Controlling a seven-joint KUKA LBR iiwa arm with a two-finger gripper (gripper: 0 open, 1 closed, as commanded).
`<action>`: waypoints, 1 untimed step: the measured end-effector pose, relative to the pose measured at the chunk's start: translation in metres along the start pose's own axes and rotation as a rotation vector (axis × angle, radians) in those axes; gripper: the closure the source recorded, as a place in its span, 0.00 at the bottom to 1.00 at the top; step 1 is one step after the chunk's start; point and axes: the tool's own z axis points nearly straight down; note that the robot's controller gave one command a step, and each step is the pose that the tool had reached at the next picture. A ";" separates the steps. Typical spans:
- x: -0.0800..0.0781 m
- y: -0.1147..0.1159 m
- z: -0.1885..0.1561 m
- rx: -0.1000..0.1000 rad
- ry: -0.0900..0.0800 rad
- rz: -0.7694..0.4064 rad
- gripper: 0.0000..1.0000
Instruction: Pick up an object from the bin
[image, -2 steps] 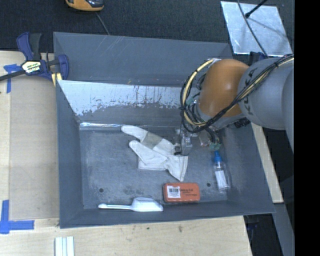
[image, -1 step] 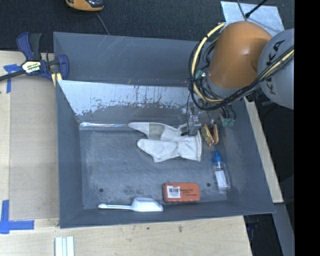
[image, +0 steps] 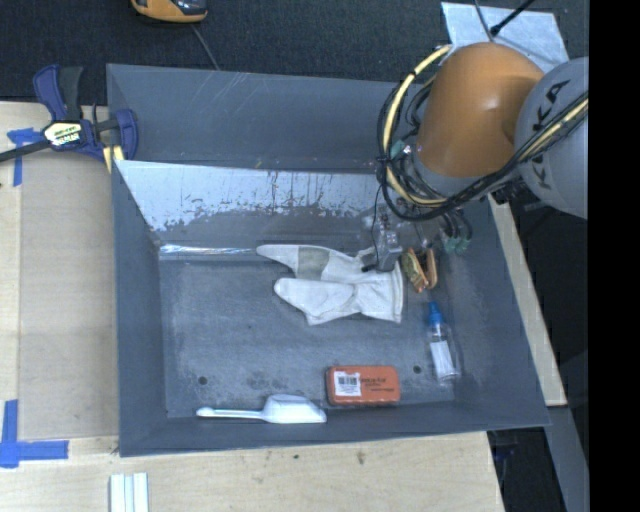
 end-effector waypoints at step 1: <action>0.006 -0.002 0.013 0.002 -0.007 -0.079 1.00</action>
Offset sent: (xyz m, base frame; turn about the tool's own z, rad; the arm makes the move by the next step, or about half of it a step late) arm -0.0038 -0.0385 0.1409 -0.0882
